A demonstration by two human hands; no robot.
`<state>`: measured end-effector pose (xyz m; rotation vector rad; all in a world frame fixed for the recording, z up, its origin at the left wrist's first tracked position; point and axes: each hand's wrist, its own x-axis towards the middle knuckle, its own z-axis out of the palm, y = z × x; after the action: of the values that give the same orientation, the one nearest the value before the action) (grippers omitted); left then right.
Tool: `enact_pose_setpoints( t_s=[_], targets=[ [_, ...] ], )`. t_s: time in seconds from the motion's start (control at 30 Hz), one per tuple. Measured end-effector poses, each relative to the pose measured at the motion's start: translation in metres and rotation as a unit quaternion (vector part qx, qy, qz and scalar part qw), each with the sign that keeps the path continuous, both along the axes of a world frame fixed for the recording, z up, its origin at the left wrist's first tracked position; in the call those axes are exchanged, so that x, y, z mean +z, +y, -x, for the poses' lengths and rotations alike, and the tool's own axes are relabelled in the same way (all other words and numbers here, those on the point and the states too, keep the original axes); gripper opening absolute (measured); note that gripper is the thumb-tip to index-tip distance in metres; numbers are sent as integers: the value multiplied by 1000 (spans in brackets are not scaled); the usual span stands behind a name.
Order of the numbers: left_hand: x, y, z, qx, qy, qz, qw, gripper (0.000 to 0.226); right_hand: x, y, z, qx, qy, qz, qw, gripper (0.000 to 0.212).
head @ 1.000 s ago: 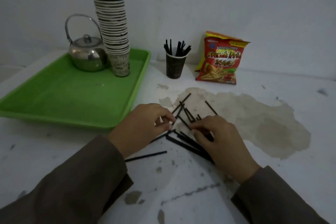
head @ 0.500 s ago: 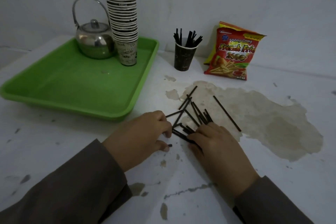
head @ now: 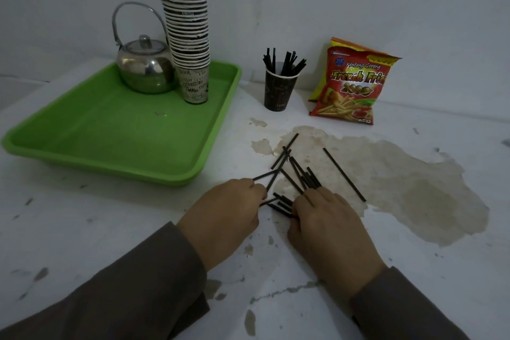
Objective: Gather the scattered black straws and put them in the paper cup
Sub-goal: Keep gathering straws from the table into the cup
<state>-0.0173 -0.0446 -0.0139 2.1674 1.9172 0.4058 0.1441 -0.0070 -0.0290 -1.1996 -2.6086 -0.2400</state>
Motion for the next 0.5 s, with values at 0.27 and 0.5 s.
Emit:
enact_pose_setpoints(
  t_s=[0.27,0.5],
  targets=[
    [5,-3,1,-26,-126,-134,983,26,24,-5,-6,-44,60,82,994,3],
    [23,-9,-6,35,-325,-241,914,20,37,-7,-14,-35,376,149,914,18]
  ],
)
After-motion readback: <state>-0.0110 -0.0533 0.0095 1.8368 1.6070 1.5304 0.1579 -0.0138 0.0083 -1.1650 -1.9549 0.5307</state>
